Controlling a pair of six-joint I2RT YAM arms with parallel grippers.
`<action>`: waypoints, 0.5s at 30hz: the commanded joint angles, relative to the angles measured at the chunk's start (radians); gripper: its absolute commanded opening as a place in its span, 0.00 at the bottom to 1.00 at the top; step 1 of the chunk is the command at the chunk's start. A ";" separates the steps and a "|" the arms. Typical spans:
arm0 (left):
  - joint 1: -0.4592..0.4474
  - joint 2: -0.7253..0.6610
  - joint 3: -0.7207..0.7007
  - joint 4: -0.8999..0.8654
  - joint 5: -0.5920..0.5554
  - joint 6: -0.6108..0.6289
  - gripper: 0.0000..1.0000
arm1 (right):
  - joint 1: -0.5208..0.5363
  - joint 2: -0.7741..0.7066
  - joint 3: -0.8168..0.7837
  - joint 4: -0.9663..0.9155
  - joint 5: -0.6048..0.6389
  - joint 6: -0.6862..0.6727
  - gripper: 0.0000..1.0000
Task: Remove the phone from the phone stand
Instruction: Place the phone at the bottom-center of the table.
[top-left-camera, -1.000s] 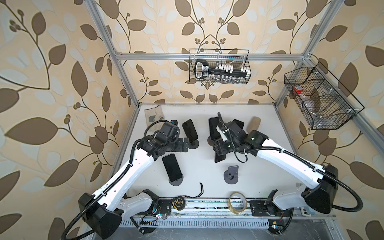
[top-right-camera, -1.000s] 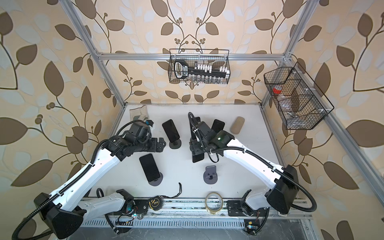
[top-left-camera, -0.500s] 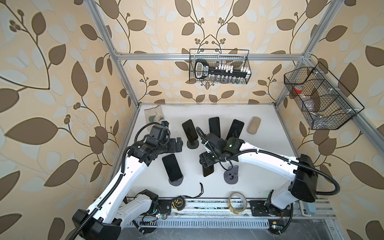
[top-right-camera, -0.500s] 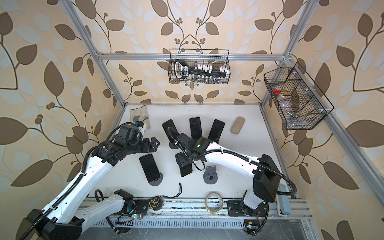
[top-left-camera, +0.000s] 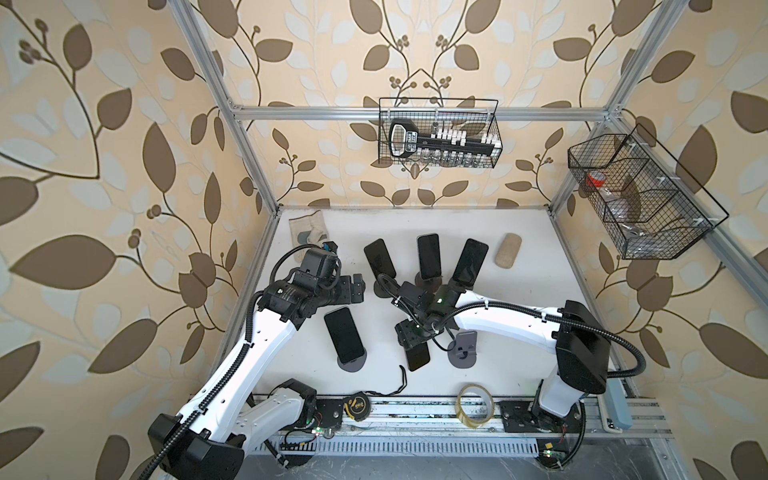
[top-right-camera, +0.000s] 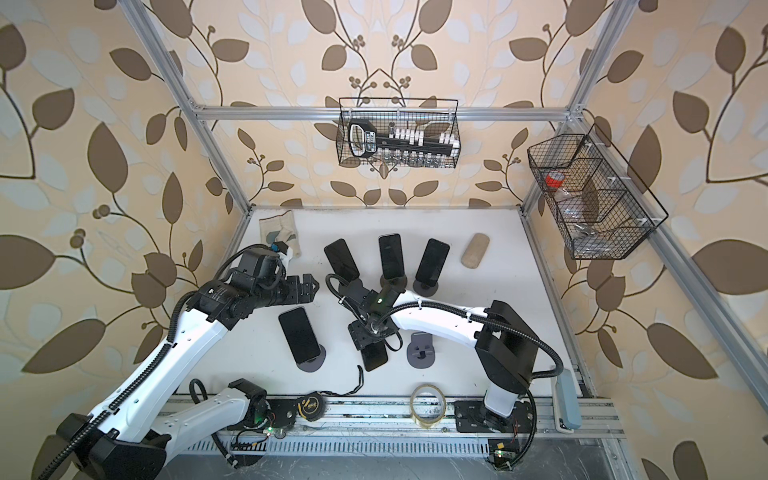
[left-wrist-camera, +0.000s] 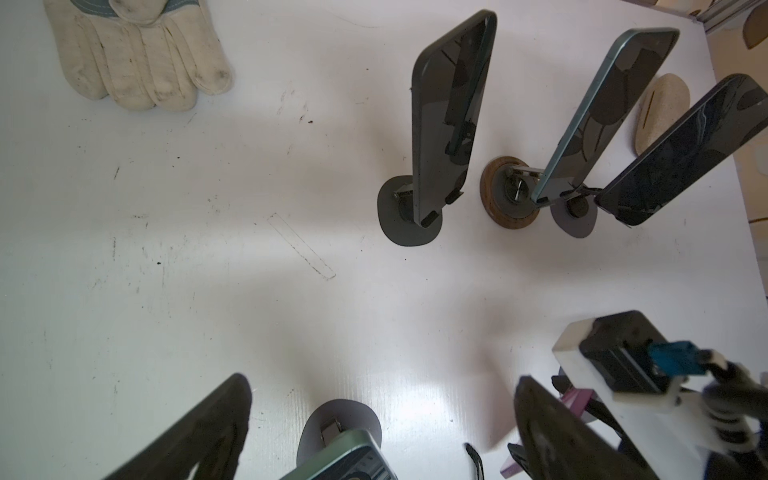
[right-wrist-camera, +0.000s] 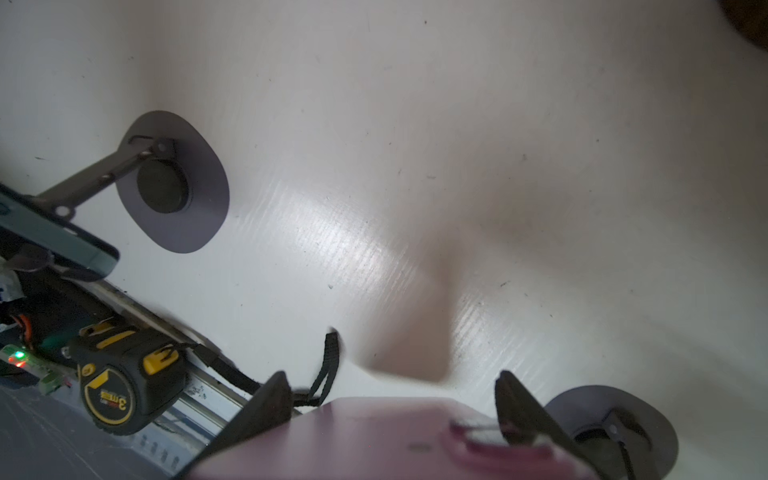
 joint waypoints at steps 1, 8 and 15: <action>0.008 0.001 -0.002 0.016 -0.014 0.001 0.99 | 0.005 0.015 -0.028 -0.029 0.018 0.027 0.60; 0.008 -0.003 -0.015 0.031 0.018 -0.009 0.99 | 0.007 0.061 -0.037 0.002 0.016 0.048 0.60; 0.008 -0.012 -0.015 0.037 0.022 -0.010 0.99 | 0.008 0.116 -0.037 0.019 0.014 0.053 0.60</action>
